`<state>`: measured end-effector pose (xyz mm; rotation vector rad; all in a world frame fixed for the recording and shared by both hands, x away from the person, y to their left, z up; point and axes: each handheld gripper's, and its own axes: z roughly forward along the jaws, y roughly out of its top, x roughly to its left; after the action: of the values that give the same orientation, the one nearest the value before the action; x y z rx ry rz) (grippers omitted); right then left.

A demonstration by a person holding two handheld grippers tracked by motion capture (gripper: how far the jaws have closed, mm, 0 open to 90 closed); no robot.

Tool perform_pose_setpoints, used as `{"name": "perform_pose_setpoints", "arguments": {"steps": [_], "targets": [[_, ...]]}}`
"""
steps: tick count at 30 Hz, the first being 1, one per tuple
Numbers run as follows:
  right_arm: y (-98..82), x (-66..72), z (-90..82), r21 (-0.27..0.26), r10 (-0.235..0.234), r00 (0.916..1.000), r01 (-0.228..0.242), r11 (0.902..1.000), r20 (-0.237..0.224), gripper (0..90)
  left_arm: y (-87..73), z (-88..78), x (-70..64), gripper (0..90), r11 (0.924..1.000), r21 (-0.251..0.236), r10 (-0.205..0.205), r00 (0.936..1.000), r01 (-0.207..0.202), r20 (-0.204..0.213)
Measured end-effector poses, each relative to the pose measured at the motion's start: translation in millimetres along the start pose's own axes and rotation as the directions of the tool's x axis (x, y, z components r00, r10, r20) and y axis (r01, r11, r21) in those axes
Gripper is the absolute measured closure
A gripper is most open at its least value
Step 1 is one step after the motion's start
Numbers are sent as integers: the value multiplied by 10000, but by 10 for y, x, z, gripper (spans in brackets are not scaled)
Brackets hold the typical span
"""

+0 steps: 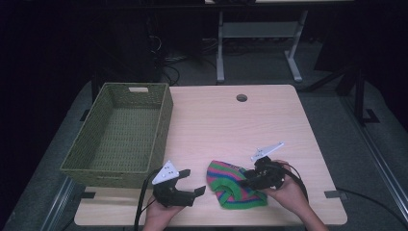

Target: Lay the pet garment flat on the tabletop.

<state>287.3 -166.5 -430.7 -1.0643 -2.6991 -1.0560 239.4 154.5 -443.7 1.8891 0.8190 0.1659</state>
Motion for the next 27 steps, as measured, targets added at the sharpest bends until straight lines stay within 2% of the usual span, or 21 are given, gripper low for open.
{"name": "perform_pose_setpoints", "arguments": {"steps": [4,9,14,21,27], "targets": [[-23,-6,-23,40,-73,10000,73,10000,46,530,0,7,-9,154,10000,38,67,10000,-67,15],[-49,-7,7,173,12,10000,-12,9999,46,583,-3,-4,-6,155,10000,31,35,10000,-35,12],[-51,4,49,313,60,9998,-54,9995,-169,596,-2,-2,-2,154,10000,40,9,10000,-9,24],[-51,18,89,404,-13,9996,24,9992,-292,576,-3,-3,-12,155,10000,-4,-7,10000,7,28],[-48,1,-26,-14,-7,9994,6,10000,-339,514,-3,4,-3,155,10000,14,-17,10000,17,51]]}}
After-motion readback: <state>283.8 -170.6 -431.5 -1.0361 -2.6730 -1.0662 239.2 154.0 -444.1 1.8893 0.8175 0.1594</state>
